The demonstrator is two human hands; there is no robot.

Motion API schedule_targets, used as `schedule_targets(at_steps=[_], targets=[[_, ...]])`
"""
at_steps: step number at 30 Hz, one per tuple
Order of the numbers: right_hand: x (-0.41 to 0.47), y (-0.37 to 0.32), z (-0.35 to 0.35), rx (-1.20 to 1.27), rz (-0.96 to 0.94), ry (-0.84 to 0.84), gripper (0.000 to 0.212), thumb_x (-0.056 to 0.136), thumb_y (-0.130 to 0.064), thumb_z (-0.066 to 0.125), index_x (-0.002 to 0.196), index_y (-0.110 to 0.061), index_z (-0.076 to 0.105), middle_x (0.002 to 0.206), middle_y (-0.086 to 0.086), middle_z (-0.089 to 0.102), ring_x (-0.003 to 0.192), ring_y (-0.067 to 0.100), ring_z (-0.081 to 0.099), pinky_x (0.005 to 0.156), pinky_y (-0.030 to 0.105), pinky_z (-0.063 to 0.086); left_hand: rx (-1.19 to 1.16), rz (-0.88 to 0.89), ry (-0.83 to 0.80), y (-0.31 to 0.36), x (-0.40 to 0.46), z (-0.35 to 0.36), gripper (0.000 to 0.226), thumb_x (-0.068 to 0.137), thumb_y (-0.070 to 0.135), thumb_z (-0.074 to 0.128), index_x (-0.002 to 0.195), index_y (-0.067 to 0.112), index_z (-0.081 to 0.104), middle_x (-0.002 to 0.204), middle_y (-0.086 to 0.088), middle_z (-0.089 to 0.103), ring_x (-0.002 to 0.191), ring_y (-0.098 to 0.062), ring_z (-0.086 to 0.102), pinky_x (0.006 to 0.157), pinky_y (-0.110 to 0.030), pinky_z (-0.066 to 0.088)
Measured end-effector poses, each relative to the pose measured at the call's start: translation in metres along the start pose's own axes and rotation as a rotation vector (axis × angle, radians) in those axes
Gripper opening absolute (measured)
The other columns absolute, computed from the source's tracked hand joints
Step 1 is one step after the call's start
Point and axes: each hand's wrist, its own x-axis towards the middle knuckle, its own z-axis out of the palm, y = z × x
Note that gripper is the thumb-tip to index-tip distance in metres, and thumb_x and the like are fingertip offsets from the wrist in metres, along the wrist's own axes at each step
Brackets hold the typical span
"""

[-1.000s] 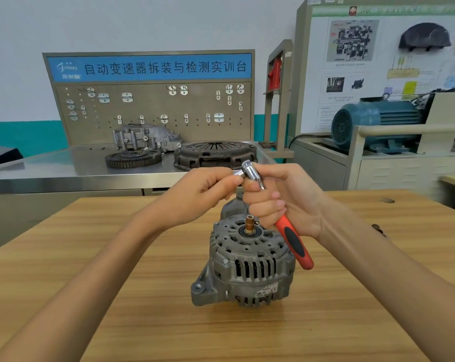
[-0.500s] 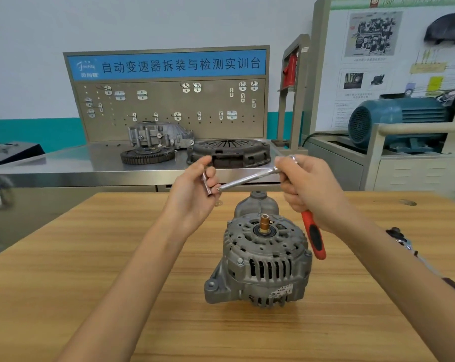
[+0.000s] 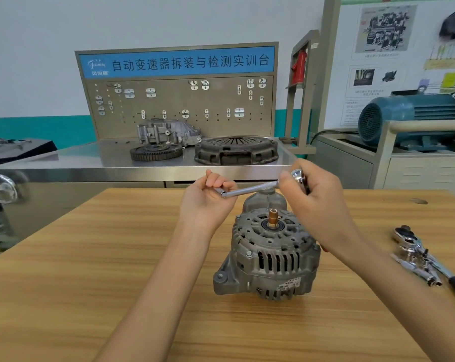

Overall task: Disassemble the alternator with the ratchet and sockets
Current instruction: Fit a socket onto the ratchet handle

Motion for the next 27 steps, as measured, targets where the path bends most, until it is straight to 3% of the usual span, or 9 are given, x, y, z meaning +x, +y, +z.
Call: schedule_targets(at_steps=[7,10,14,20,27], targets=[[-0.006,0.000,0.004,-0.026,-0.098,0.027,0.034,0.089,-0.021,0.051,0.060,-0.014,0.035,0.053,-0.004,0.038,0.043,0.005,0.030,0.045,0.010,0.025,-0.062,0.012,-0.010,-0.002,-0.001,0.001,0.026,0.095,0.006,0.031,0.074,0.013,0.045,0.050,0.004,0.032,0.045,-0.009,0.028,0.048,-0.020,0.029],[-0.004,-0.001,0.001,0.012,-0.096,0.084,0.032,0.088,-0.021,0.050,0.060,-0.011,0.037,0.054,-0.004,0.037,0.043,0.003,0.031,0.045,0.008,0.026,0.237,0.137,-0.033,0.002,0.000,-0.001,0.026,0.100,0.016,0.032,0.078,0.016,0.048,0.046,0.007,0.030,0.035,-0.007,0.025,0.036,-0.016,0.019],[0.000,0.001,0.000,0.008,-0.082,0.121,0.032,0.088,-0.013,0.049,0.059,-0.015,0.035,0.054,-0.005,0.038,0.044,0.002,0.032,0.045,0.008,0.027,0.495,0.200,-0.182,0.004,0.001,-0.010,0.038,0.103,0.037,0.026,0.093,0.014,0.055,0.043,0.007,0.028,0.036,-0.006,0.023,0.037,-0.017,0.017],[0.003,0.001,0.000,0.045,-0.059,0.123,0.034,0.083,-0.032,0.045,0.059,-0.009,0.037,0.048,0.004,0.035,0.046,0.010,0.032,0.044,0.023,0.029,1.016,0.390,-0.272,0.006,0.001,-0.018,0.050,0.100,0.038,0.013,0.104,0.015,0.057,0.041,0.007,0.025,0.040,-0.008,0.018,0.039,-0.018,0.017],[0.008,0.002,0.002,-0.005,-0.057,0.093,0.033,0.088,-0.019,0.048,0.058,-0.011,0.038,0.046,-0.007,0.033,0.045,0.008,0.033,0.045,0.017,0.027,1.267,0.463,-0.339,0.007,0.001,-0.011,0.051,0.103,0.036,0.009,0.104,0.019,0.057,0.041,0.010,0.023,0.041,-0.007,0.016,0.040,-0.019,0.017]])
